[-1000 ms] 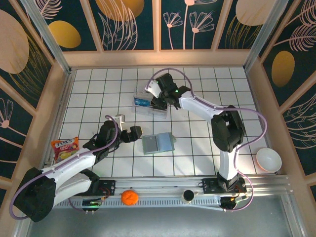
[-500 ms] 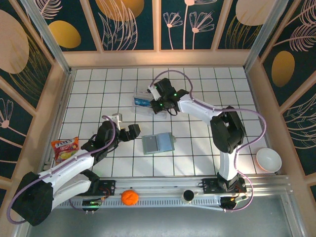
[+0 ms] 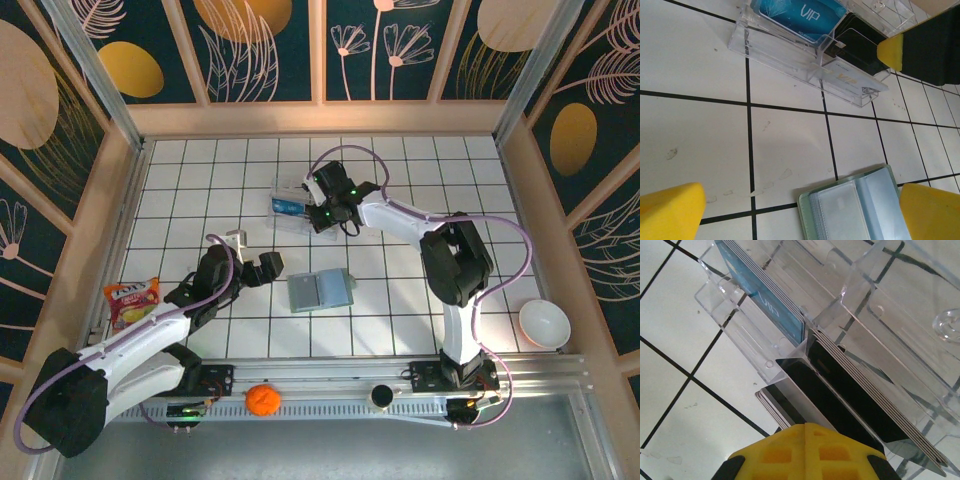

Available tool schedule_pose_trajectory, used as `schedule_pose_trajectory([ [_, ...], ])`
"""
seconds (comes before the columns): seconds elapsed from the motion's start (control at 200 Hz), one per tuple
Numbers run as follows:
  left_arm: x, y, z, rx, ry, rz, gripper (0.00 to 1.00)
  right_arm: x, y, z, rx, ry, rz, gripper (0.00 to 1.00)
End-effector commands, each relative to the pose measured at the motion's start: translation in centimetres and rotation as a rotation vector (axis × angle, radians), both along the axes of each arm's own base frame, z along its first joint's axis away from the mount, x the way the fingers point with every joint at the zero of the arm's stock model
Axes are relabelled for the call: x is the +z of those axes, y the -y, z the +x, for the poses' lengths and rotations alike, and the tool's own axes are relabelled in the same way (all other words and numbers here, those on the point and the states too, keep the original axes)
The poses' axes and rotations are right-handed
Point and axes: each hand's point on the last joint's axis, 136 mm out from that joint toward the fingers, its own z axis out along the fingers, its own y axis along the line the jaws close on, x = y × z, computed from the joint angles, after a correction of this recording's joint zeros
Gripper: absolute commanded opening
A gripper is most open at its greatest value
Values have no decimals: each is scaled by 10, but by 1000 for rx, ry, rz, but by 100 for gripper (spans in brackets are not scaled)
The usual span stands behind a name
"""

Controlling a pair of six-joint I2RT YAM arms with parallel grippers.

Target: Take the credit cards out of the card holder

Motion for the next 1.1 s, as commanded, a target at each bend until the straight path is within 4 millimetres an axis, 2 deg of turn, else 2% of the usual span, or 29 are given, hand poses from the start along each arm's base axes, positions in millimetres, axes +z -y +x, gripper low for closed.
schedule_pose_trajectory([
  [0.0,5,-3,6,20,14,7,99,-13,9,8,-47,-21,-51,0],
  [0.325,3,-3,5,20,12,10,99,1,17,31,-136,61,-74,0],
  [0.465,2,-3,4,19,8,9,99,4,15,31,-144,70,-67,0],
  [0.54,3,-4,4,20,9,6,99,19,9,26,-133,103,-36,12],
  [0.626,5,-5,4,28,15,0,99,47,10,18,-148,155,35,24],
  [0.711,6,-3,3,25,18,-16,99,71,12,3,-154,173,140,31],
  [0.771,6,-2,2,21,18,-31,99,75,14,-13,-141,146,199,34],
  [0.866,0,-5,0,41,5,-36,99,61,11,-49,-99,68,234,35],
  [1.091,-20,-16,-10,88,-41,-42,98,-3,5,-134,-9,-32,110,36],
])
